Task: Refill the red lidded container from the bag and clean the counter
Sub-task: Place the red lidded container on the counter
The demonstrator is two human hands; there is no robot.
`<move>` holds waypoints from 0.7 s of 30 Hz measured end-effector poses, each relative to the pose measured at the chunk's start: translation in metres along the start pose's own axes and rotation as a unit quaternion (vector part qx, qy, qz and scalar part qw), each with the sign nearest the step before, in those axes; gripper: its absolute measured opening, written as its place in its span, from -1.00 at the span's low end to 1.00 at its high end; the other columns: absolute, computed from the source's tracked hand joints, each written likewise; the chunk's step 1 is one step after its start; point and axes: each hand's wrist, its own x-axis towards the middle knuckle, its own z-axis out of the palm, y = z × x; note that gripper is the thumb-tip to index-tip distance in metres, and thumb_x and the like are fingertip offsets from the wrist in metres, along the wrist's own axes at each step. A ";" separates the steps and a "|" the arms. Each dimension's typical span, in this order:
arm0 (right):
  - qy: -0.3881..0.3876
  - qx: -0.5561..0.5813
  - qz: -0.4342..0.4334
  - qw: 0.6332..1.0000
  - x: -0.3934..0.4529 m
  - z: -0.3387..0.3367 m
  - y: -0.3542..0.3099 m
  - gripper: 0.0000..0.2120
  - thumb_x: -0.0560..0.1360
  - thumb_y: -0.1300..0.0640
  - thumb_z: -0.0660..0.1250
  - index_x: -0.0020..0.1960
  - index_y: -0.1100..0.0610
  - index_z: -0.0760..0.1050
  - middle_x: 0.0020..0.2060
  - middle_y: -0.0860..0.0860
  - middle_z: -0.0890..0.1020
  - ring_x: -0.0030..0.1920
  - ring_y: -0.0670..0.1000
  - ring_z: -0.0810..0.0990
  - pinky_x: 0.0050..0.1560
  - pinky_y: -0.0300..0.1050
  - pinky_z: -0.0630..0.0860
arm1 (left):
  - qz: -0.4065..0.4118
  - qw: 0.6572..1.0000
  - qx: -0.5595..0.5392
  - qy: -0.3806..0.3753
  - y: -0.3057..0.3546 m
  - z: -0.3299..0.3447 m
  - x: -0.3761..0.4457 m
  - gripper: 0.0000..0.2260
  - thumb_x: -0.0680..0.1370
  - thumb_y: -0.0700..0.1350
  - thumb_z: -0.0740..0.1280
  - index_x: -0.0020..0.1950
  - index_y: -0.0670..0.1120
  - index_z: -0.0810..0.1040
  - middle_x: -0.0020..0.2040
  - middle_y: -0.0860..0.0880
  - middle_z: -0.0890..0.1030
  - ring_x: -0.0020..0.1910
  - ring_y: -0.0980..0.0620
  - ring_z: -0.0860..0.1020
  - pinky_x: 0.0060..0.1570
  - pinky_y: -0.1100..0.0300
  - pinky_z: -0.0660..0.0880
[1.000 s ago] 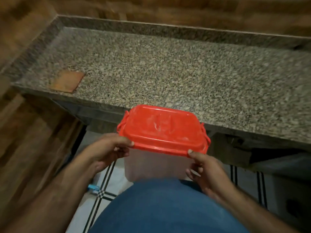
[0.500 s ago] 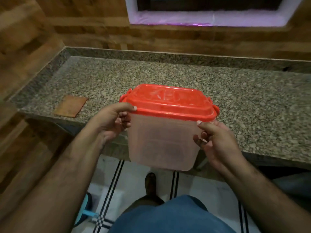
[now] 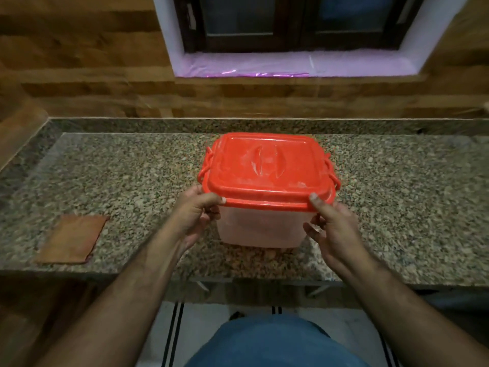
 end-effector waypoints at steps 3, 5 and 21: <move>0.006 -0.049 -0.016 0.999 0.015 0.008 0.011 -0.70 0.55 0.05 0.51 0.20 0.14 0.54 -0.01 0.04 0.64 0.02 0.05 0.59 0.16 0.12 0.59 | -0.010 1.000 0.012 -0.002 -0.011 -0.016 0.018 -0.34 0.11 -0.18 0.57 0.19 -0.13 0.52 -0.17 -0.07 0.61 -0.29 0.04 0.53 -0.36 0.20 0.47; 0.003 -0.071 -0.010 0.997 0.021 0.009 0.015 -0.73 0.57 0.04 0.48 0.19 0.12 0.54 -0.10 0.03 0.61 -0.06 0.05 0.56 0.12 0.14 0.56 | -0.011 1.000 0.019 -0.005 -0.017 -0.024 0.023 -0.37 0.16 -0.22 0.57 0.21 -0.17 0.53 -0.14 -0.09 0.65 -0.24 0.02 0.58 -0.28 0.18 0.53; 0.087 -0.337 -0.134 0.928 0.108 0.011 -0.030 -0.64 0.45 -0.23 0.51 -0.05 0.06 0.61 -0.14 0.09 0.72 -0.15 0.12 0.71 -0.10 0.16 0.70 | 0.130 0.854 0.471 0.181 0.058 -0.037 0.093 -0.36 0.58 0.45 0.24 0.36 -0.05 0.50 0.19 -0.05 0.67 0.15 -0.12 0.64 0.15 -0.02 0.55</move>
